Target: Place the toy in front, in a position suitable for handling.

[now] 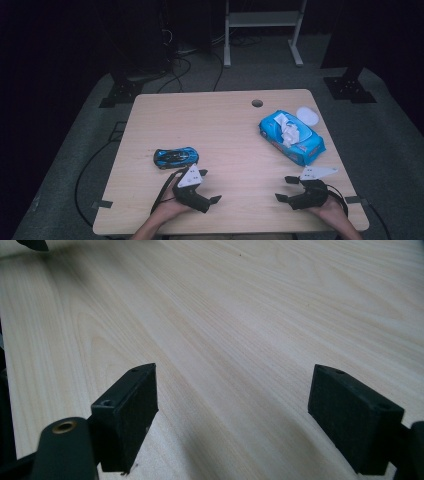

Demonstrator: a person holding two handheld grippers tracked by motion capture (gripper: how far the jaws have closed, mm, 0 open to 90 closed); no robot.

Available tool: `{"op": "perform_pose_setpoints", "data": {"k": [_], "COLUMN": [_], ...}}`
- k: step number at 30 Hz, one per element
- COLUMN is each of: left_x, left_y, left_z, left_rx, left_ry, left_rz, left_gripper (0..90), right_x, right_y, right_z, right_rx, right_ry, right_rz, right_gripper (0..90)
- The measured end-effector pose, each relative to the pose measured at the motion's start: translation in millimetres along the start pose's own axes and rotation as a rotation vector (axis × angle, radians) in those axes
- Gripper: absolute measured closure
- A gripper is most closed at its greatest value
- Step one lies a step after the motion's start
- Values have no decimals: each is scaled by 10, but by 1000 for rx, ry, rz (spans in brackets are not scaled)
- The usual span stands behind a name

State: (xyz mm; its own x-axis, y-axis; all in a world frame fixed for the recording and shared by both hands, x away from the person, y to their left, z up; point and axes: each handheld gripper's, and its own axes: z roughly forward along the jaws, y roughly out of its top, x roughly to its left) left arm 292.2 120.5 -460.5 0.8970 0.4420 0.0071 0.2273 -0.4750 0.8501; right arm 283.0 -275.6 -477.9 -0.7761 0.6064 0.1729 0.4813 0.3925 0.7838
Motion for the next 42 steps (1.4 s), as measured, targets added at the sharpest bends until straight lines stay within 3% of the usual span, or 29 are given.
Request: {"op": "perform_pose_setpoints", "data": {"k": [12, 16, 22, 24, 28, 31, 35, 39, 42], "left_x": [36, 63, 262, 350, 526, 656, 844, 1025, 1134], "left_y": [2, 27, 122, 150, 194, 235, 272, 279, 269], "left_z": [-34, -89, -257, -350, -487, -554, -599, -589, -595], "left_rx": [13, 16, -7, -6, 45, 87, 153, 206, 232], "left_ry": [11, 28, 77, 94, 129, 147, 134, 158, 144], "left_rz": [17, 51, 57, 76, 133, 151, 183, 148, 132], "left_gripper": [30, 30, 30, 30, 30, 30, 30, 30, 30], "right_x": [-6, 30, 73, 76, 76, 75, 66, 67, 77], "right_y": [-20, -18, -4, 5, -9, -5, 6, 10, 11], "right_z": [1, -10, -19, -11, -4, -8, -10, -5, 3], "right_rx": [5, 3, -3, -1, 4, 4, -1, 3, 7], "right_ry": [13, 9, 12, 17, 18, 18, 23, 28, 30], "right_rz": [4, 1, 4, 11, 5, 0, -7, -14, -15], "right_gripper": [189, 187, 183, 183, 182, 182, 181, 181, 181]}}
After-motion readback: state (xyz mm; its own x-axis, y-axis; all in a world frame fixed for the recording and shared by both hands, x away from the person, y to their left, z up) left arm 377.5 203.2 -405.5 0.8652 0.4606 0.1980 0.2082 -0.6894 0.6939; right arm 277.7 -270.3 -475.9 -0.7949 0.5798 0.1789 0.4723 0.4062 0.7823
